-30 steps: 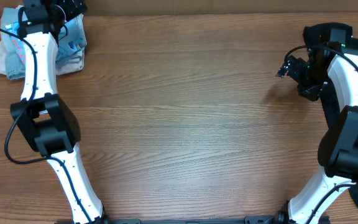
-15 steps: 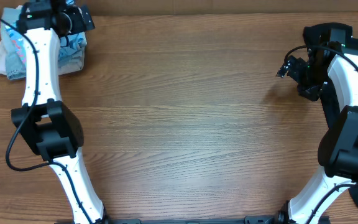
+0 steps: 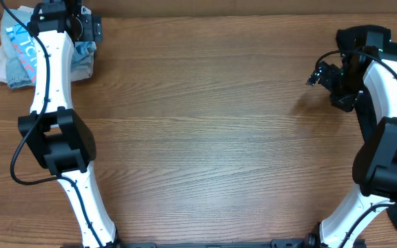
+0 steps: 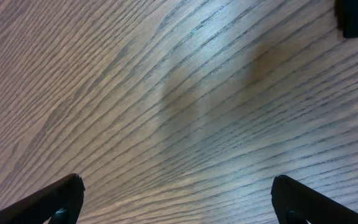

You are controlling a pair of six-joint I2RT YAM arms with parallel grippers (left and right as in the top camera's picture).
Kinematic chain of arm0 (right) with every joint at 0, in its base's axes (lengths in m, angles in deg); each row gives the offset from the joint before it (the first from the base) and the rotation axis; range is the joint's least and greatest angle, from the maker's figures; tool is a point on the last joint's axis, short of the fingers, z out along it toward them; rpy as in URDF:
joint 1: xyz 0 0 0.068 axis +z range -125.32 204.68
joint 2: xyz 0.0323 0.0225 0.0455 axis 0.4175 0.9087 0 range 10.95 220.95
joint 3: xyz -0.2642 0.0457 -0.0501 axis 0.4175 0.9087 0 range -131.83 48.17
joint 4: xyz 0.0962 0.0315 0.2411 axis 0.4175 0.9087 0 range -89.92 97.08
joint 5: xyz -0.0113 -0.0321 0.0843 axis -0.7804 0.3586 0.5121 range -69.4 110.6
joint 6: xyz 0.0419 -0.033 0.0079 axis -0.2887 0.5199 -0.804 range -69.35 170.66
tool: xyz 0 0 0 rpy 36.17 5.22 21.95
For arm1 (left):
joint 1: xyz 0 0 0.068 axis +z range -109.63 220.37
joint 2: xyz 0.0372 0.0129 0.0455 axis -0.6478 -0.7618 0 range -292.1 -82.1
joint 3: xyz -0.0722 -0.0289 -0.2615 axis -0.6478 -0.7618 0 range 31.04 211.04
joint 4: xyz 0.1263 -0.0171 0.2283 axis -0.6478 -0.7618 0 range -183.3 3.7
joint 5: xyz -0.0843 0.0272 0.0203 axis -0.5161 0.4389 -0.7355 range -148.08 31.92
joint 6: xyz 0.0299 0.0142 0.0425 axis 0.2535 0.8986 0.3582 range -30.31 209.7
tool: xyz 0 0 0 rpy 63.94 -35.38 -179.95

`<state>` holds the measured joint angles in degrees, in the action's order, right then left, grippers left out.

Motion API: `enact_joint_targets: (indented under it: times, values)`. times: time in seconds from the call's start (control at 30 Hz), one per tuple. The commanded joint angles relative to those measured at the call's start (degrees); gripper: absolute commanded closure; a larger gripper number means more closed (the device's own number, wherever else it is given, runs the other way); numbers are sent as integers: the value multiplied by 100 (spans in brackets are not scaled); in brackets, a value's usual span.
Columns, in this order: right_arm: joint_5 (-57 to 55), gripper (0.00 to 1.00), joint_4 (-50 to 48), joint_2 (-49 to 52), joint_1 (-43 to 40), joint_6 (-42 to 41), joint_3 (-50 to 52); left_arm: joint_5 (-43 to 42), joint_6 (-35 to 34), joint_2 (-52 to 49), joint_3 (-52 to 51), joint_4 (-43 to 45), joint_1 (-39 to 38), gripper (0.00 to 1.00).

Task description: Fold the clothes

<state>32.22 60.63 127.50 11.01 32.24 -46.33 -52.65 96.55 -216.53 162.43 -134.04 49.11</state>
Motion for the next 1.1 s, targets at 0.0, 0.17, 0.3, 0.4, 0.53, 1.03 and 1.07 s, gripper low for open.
enact_joint_targets:
  times: [0.0,0.17,0.3,0.4,0.53,1.03,1.07]
  values:
    - [2,0,-31,-168,20,-44,-114,129,356,-387,61,-116,24,0]
    - [2,0,-31,-168,20,-44,-114,654,319,-573,61,-83,24,0]
    - [2,0,-31,-168,20,-44,-114,809,323,-560,61,76,26,0]
    - [2,0,-31,-168,20,-44,-114,809,321,-560,61,90,24,0]
    - [2,0,-31,-168,20,-44,-114,809,297,-549,63,114,24,1]
    - [2,0,-31,-168,20,-44,-114,804,-192,-487,118,212,-17,6]
    - [2,0,-31,-168,20,-44,-114,804,-267,-455,118,210,-17,7]
